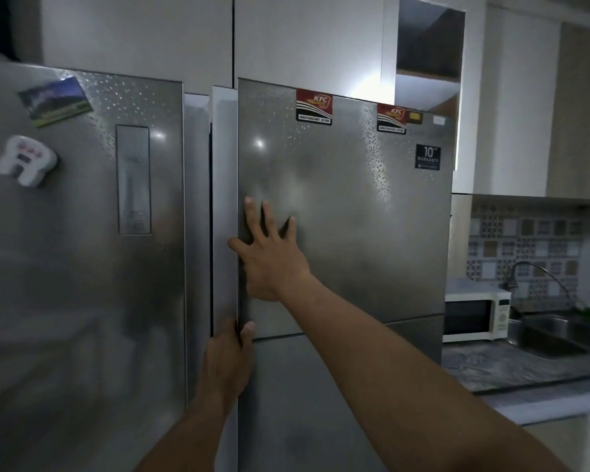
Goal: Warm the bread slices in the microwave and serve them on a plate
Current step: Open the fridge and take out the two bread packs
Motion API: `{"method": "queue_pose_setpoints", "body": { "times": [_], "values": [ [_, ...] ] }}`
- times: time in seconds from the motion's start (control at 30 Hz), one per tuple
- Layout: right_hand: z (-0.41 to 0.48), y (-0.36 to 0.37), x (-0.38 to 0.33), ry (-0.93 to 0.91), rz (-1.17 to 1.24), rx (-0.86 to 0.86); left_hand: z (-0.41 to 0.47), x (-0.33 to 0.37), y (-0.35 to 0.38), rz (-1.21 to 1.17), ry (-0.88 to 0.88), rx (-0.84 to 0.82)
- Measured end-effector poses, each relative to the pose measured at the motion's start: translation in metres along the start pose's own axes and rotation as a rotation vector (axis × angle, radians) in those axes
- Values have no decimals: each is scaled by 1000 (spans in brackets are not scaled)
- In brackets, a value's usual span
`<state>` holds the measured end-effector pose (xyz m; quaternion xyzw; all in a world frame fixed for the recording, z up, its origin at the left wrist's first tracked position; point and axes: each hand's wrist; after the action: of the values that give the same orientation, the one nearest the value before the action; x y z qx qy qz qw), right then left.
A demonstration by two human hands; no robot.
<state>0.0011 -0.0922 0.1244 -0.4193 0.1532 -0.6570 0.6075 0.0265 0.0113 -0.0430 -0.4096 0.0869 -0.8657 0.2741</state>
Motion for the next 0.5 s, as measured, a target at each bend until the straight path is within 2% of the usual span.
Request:
{"method": "queue_pose_setpoints", "body": {
  "times": [0.2, 0.4, 0.5],
  "values": [
    [-56, -44, 14, 7, 68, -24, -52, 52, -16, 93, 80, 86],
    [-124, -92, 36, 40, 170, -105, -118, 97, -47, 375, 158, -69],
    [-159, -111, 48, 64, 175, -79, -147, 112, -56, 370, 229, -11]
  ]
}}
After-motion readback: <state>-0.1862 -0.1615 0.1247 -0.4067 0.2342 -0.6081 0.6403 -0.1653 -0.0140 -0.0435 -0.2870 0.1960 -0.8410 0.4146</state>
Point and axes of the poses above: each hand's wrist, its own z-axis towards the middle knuckle, its own y-axis out of the palm, x = y × z, and after that the axes turned 7 degrees about y, right-handed
